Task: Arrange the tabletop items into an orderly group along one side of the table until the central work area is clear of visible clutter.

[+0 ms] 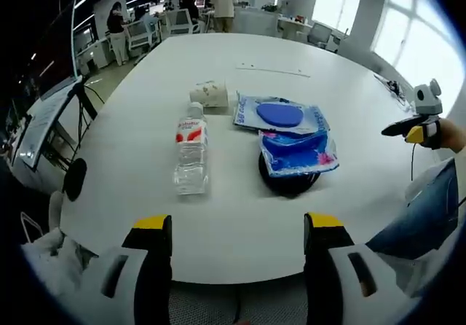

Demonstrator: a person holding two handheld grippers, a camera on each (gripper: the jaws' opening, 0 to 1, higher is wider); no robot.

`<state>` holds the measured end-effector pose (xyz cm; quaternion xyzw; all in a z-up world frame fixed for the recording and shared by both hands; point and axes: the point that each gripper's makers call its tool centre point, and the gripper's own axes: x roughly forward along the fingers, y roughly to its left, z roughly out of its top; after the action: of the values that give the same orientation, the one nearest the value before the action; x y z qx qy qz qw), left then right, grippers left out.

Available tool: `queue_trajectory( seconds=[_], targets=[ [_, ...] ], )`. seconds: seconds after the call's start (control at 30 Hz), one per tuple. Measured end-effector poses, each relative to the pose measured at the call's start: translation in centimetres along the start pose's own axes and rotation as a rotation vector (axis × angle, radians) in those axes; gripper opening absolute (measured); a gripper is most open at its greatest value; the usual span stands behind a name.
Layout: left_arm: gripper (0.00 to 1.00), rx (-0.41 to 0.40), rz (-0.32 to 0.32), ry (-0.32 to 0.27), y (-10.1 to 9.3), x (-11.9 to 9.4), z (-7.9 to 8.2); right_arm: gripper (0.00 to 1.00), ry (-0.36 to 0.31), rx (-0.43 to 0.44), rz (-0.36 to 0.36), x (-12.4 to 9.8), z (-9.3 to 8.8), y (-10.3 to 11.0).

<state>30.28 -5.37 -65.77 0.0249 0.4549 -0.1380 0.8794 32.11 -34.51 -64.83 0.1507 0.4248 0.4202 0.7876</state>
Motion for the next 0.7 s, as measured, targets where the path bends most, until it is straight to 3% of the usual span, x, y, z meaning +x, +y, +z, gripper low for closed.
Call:
queue_trajectory(
  seconds=[0.7],
  targets=[
    [0.75, -0.002, 0.012, -0.001, -0.34, -0.3, -0.13, 0.59, -0.017, 0.032, -0.008, -0.63, -0.05, -0.44]
  ],
)
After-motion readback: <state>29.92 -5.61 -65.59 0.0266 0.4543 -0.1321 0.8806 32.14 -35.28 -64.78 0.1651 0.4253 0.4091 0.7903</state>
